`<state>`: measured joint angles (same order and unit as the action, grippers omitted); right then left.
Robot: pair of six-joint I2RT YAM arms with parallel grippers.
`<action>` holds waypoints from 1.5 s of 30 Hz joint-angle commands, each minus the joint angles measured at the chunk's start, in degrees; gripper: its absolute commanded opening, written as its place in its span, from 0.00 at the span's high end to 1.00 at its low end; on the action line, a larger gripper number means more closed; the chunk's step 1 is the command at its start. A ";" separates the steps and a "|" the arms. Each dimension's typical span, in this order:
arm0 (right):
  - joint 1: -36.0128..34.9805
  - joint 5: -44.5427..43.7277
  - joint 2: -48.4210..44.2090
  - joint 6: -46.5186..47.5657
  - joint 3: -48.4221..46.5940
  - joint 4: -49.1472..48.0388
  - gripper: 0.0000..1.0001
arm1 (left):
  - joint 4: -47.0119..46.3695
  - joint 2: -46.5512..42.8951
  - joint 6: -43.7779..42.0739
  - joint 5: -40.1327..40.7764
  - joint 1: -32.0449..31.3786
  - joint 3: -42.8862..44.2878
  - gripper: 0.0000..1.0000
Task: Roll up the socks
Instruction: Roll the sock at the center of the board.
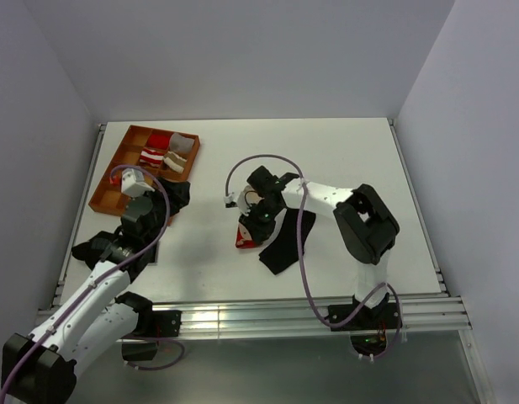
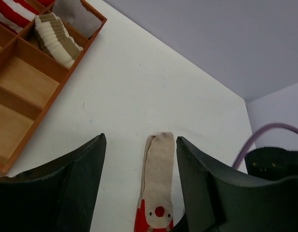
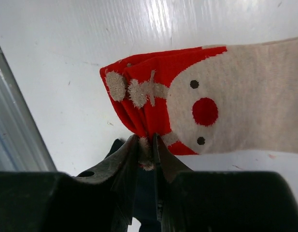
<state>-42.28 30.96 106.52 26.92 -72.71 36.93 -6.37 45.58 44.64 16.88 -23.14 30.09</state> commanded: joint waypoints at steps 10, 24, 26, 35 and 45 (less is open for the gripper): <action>9.06 15.44 13.53 -2.66 -10.61 17.03 0.78 | -18.13 7.50 -4.12 -1.42 -8.67 -7.23 0.47; 11.43 14.57 17.32 -6.53 -13.25 18.09 0.80 | -41.96 27.44 -10.98 -16.36 -18.26 -10.66 0.40; 11.52 14.13 17.41 -6.88 -13.25 18.01 0.81 | -42.84 29.99 -11.51 -19.94 -18.44 -9.44 0.39; 11.70 13.34 18.37 -7.58 -13.25 17.48 0.86 | -47.94 42.47 -12.65 -27.25 -19.05 -6.01 0.37; 12.05 12.81 18.64 -9.07 -13.87 16.69 0.88 | -49.17 48.46 -13.26 -32.17 -19.05 -3.81 0.34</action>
<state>-30.57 45.28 123.70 18.39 -84.44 54.02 -51.66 93.03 33.04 -12.01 -41.85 24.69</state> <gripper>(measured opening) 0.153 0.654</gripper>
